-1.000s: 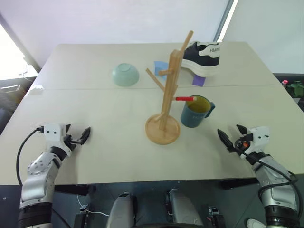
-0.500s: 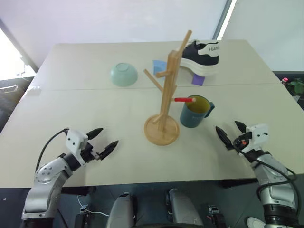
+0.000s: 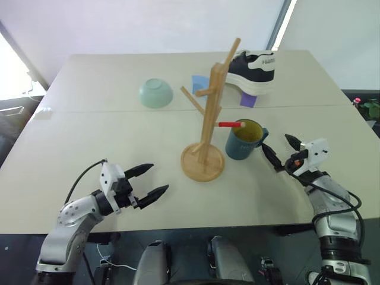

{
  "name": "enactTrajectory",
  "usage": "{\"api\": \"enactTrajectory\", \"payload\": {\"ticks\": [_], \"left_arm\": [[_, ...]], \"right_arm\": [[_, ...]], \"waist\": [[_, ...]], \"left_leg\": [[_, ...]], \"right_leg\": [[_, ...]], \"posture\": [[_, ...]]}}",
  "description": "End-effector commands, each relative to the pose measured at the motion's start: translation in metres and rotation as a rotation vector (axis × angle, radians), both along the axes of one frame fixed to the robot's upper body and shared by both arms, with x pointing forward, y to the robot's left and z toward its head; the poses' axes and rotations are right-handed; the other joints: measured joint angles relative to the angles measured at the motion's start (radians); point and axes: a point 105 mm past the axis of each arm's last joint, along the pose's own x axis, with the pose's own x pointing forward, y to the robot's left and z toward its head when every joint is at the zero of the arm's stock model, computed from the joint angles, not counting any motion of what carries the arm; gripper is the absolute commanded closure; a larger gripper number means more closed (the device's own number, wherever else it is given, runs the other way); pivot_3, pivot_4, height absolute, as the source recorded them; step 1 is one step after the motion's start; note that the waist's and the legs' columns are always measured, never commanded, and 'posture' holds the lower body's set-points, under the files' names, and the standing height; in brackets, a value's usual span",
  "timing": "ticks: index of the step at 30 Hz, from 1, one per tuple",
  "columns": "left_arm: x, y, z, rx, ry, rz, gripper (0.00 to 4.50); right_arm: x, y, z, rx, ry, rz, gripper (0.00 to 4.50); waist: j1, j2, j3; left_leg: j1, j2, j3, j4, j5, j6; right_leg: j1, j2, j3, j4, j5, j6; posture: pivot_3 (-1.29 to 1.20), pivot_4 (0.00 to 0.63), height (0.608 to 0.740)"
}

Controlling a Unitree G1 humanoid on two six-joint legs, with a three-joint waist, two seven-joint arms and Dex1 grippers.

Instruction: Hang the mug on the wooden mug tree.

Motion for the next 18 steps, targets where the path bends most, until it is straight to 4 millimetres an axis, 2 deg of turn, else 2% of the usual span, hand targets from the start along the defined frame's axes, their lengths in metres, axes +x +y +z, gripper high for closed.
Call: {"api": "enactTrajectory", "payload": {"ticks": [1, 18], "left_arm": [[-0.004, -0.010, 0.012, -0.030, -0.038, -0.045, 0.00], [-0.008, -0.014, 0.009, -0.017, -0.042, -0.073, 0.00]], "right_arm": [[0.005, 0.002, 0.010, -0.007, -0.044, 0.017, 0.06], [0.026, 0.014, 0.007, -0.002, -0.033, 0.088, 0.06]], "waist": [[0.000, 0.000, 0.000], [-0.002, 0.000, 0.000]], "left_leg": [[0.000, 0.000, 0.000, 0.000, 0.000, 0.000], [0.002, 0.001, 0.000, 0.002, 0.000, 0.000]], "right_leg": [[0.000, 0.000, 0.000, 0.000, 0.000, 0.000], [0.000, 0.005, 0.003, 0.003, 0.000, 0.000]], "posture": [[0.00, 0.150, 0.740], [0.00, 0.150, 0.740]]}}
